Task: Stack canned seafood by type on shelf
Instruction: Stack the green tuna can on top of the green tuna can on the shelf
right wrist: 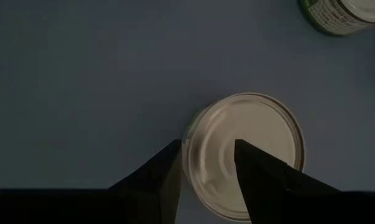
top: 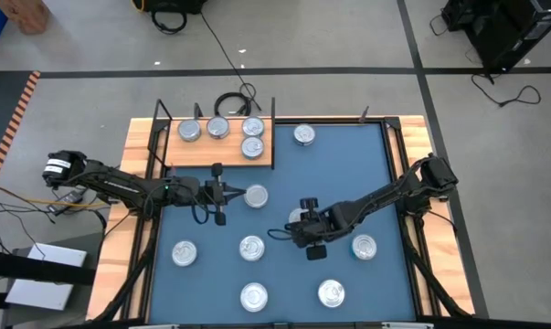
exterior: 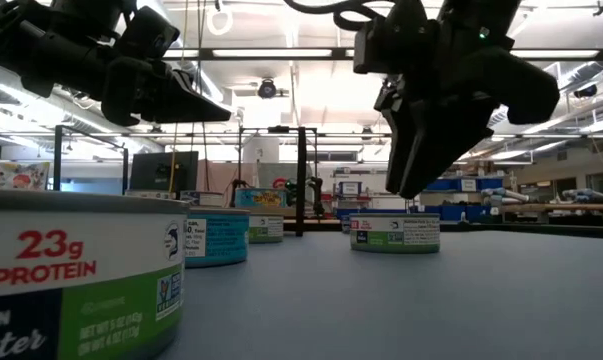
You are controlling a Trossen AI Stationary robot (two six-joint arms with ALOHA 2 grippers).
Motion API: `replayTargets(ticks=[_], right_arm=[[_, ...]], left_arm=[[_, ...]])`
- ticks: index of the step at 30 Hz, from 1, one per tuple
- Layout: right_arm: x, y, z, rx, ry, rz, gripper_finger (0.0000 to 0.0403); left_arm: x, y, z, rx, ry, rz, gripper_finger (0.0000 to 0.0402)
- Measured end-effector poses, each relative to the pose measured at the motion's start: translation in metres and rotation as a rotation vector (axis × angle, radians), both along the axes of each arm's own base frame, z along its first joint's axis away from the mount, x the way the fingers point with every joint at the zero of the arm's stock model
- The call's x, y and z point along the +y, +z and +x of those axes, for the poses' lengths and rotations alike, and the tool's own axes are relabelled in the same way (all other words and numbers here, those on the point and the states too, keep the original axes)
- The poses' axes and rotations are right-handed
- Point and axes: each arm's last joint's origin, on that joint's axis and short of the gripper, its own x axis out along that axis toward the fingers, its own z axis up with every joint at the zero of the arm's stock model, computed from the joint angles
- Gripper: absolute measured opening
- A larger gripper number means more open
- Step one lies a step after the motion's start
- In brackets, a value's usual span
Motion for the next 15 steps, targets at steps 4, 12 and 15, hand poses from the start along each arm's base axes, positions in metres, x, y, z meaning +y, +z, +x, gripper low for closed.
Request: replayTargets(ticks=[4,12,15], right_arm=[[0.001,0.001,0.001,-0.019,0.054,-0.056,0.0155],[0.01,-0.004,-0.002,-0.025,0.188,-0.109,0.0154],[0.01,-0.014,-0.007,-0.013,0.208,-0.118,0.0154]], left_arm=[[0.0,0.0,0.0,-0.001,0.0,0.0,0.0004],[0.0,0.0,0.0,0.0,0.0,0.0,0.0004],[0.0,0.0,0.0,0.0,0.0,0.001,0.0004]])
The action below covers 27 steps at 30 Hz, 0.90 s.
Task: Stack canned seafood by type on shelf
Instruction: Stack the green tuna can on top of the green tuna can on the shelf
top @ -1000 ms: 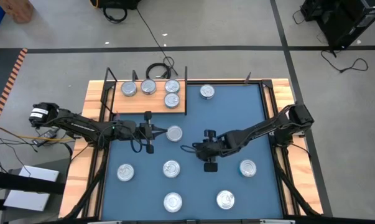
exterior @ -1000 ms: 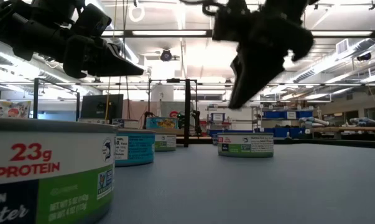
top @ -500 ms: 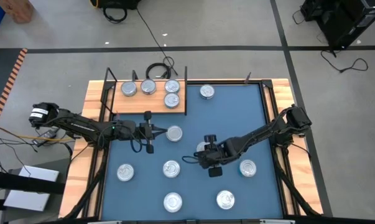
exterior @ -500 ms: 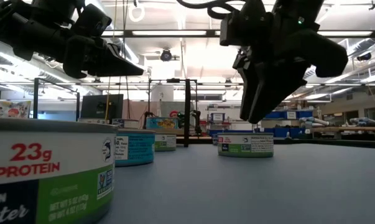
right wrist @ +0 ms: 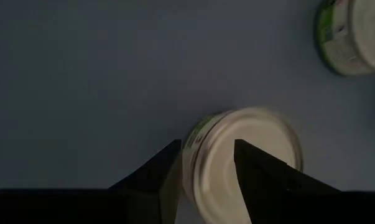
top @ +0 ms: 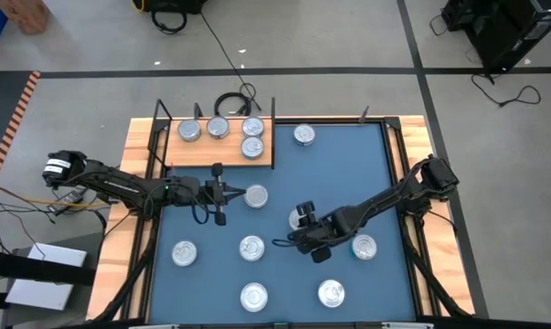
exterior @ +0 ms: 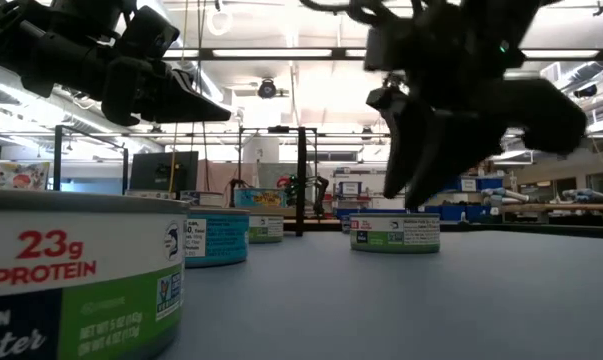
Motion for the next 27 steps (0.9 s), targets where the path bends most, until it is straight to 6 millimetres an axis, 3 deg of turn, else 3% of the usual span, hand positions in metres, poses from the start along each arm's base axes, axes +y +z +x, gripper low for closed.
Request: replayTargets(ticks=[11,27], right_arm=[[0.0,-0.005,-0.004,0.014,-0.007,-0.013,0.0154],[-0.025,-0.005,0.007,0.011,-0.014,0.004,0.0148]], left_arm=[[0.0,-0.001,0.0,0.007,-0.001,0.005,0.0004],[-0.002,0.002,0.002,0.0,-0.152,-0.043,0.0004]])
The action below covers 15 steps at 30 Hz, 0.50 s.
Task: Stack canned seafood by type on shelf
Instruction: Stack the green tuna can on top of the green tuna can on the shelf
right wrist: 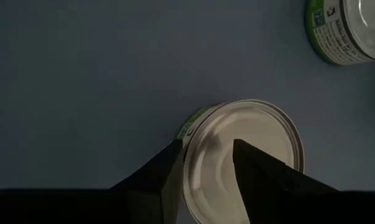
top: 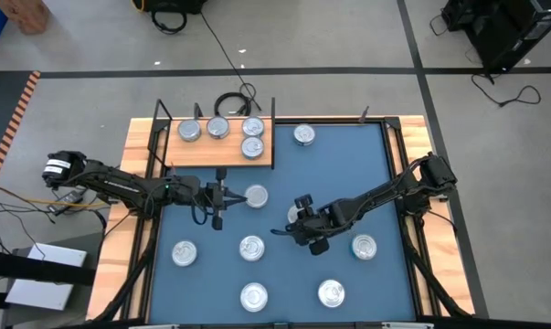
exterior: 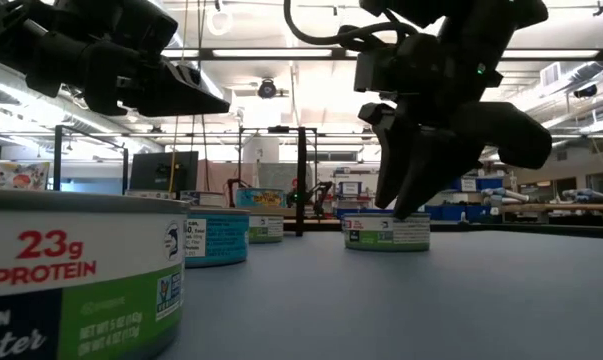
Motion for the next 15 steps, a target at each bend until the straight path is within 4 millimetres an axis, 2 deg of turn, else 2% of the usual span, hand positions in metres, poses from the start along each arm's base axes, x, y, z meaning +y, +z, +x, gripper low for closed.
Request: replayTargets(ticks=[9,15], right_arm=[[-0.005,-0.015,-0.011,0.02,-0.033,-0.006,0.0136],[-0.004,-0.015,-0.01,0.003,-0.06,0.005,0.0125]], left_arm=[[0.0,0.0,0.0,-0.001,-0.002,0.0,0.0004],[0.0,0.0,0.0,-0.001,-0.002,0.002,0.0004]])
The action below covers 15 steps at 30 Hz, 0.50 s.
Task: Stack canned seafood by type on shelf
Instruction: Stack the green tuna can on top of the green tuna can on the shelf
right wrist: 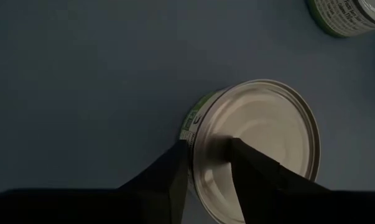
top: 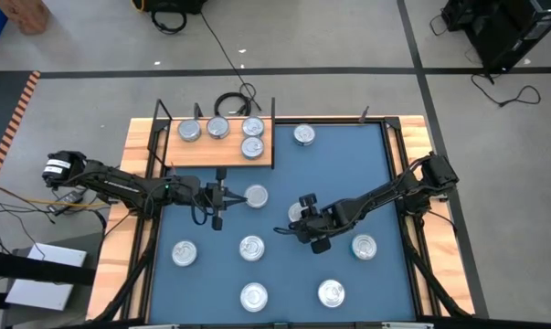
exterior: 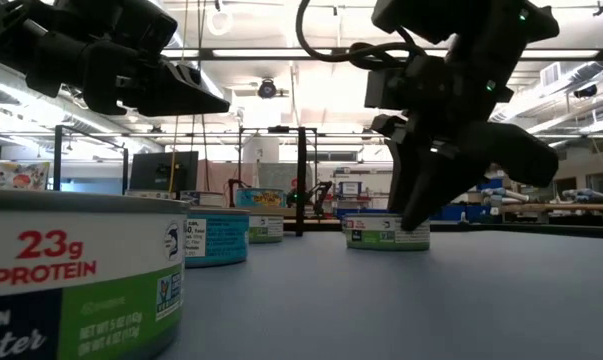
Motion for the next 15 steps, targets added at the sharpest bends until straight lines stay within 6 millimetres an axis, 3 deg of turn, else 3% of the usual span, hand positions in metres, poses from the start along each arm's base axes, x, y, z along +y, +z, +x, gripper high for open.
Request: replayTargets(ticks=[15], right_arm=[[-0.0043,0.003,0.0058,-0.035,-0.043,0.021,0.0007]], left_arm=[[0.0,0.0,0.0,0.0,0.0,0.004,0.0004]])
